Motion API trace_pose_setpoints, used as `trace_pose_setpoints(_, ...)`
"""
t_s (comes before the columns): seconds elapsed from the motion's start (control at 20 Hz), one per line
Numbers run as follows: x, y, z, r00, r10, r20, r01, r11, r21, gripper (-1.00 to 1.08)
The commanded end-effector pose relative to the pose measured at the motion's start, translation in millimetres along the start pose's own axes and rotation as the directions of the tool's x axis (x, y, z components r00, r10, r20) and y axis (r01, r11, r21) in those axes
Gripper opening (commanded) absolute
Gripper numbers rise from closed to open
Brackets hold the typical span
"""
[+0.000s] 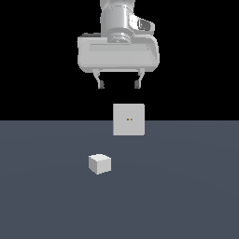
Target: Plug the charger into the wall socket.
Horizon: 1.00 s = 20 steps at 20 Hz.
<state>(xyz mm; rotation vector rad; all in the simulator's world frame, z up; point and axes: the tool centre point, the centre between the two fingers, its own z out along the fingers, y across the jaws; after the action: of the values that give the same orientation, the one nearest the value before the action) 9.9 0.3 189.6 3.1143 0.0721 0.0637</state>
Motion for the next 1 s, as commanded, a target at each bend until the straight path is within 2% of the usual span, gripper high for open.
trace_pose_setpoints(0.0,0,0,0,1.000,0.000,0.000,0.000,1.000,0.000,1.00)
trace_pose_setpoints(0.5,-6,-4,8,0.999,-0.041,-0.027,0.041,0.999,0.010,1.00)
trace_pose_setpoints(0.95,-21,-14,29,0.984,-0.146,-0.098,0.149,0.988,0.030,1.00)
